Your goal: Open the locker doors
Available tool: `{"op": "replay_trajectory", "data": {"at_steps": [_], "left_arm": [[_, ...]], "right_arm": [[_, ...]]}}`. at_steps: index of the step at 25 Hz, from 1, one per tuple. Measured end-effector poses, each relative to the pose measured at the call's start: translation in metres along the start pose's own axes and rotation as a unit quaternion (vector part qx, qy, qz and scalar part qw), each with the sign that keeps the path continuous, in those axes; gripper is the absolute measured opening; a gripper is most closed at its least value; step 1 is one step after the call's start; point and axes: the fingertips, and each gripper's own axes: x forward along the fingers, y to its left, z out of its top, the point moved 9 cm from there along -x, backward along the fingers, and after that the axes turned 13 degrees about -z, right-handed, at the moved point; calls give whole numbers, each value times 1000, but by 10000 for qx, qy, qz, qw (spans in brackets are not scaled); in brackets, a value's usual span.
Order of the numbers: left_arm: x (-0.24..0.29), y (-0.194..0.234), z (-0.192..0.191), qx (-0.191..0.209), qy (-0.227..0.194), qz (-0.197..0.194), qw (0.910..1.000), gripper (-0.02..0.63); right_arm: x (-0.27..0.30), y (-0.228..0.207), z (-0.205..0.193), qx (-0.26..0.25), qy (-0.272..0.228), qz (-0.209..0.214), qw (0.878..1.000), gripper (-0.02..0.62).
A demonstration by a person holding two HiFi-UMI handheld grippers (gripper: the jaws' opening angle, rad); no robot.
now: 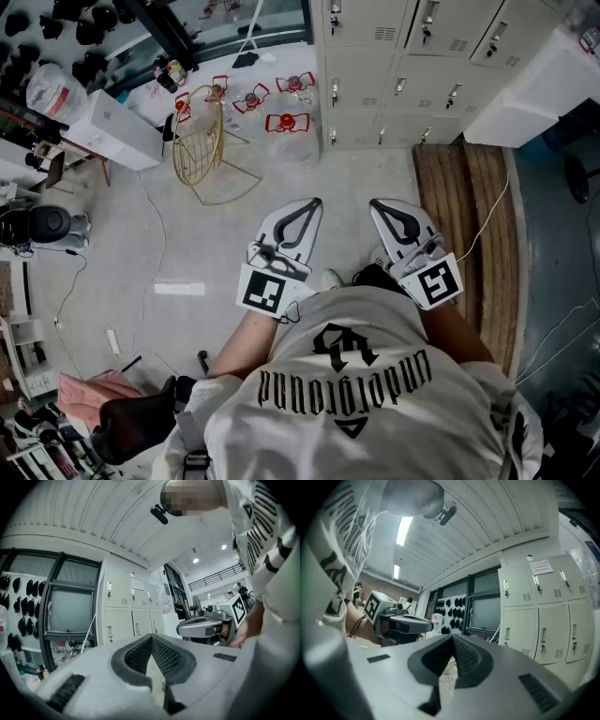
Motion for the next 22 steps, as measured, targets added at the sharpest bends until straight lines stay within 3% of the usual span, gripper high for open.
{"op": "replay_trajectory", "data": {"at_steps": [13,22], "left_arm": [[-6,1,1,-136,-186,59,9997,6],[20,9,-1,-110,-84,252,9996,8]], "right_arm": [[0,7,6,-42,-51,72,10000,5],[16,-25,-7,15,42,227,9997,8]]}}
